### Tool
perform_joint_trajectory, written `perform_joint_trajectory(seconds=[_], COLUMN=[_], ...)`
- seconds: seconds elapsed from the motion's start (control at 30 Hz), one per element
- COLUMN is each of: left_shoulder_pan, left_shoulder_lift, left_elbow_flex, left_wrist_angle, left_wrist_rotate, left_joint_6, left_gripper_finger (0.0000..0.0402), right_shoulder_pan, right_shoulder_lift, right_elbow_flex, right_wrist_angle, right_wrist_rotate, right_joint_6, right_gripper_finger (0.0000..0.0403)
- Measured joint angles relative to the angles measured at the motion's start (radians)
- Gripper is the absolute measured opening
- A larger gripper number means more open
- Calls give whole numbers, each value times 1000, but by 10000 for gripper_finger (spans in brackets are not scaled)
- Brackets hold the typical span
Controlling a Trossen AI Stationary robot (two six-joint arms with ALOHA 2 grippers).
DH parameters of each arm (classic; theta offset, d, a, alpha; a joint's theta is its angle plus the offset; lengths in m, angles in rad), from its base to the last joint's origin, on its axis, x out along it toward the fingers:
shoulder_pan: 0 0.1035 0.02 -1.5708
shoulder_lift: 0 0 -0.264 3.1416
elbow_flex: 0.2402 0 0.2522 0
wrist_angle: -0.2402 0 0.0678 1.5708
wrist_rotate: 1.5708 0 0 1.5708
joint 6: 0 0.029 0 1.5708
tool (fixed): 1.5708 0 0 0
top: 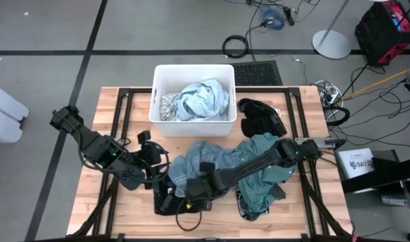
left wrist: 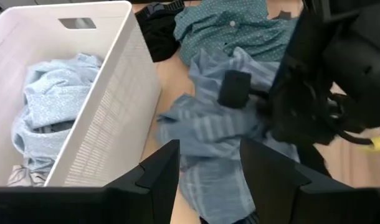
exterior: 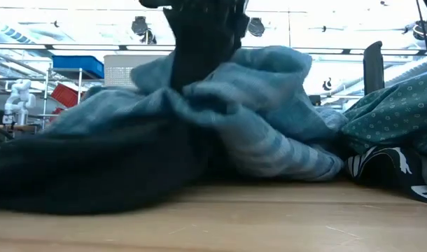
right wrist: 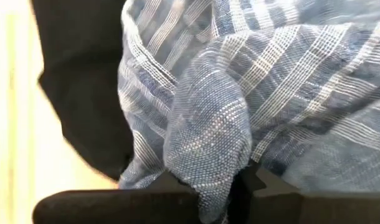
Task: Sort clothes
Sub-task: Put the blue striped shirt into the white bin
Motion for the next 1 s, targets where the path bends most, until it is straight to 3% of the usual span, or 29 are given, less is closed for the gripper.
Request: perform_joint_trajectory(seconds=[0.23,0.37,0.5,0.67,1.0], left_shoulder_pan=[-33,-78,-137,-185,-129], left_shoulder_lift=[28,66,132,233,473], left_elbow_flex=[0,-67,-241,-402,-443], left_wrist_angle=[-4,31,203,494,624], left_wrist_rotate=[4,5,23,91,92], left_joint_6=[-63,-213,-401,-501,-499], left_gripper_finger=[178,178,178,178,178], right_shoulder_pan=[0,-7,-10,-10,-16], right_shoulder_lift=[-81,-102,-105,-105,-105], right_elbow_flex=[1,1,1,2,3], right_wrist_angle=[-74,-100,-105,-105,-96], right_wrist_rotate=[89,93,92,92,92], right_joint_6=[-6,-8,-24,-49,-53], right_gripper_finger=[22,22,22,24,25])
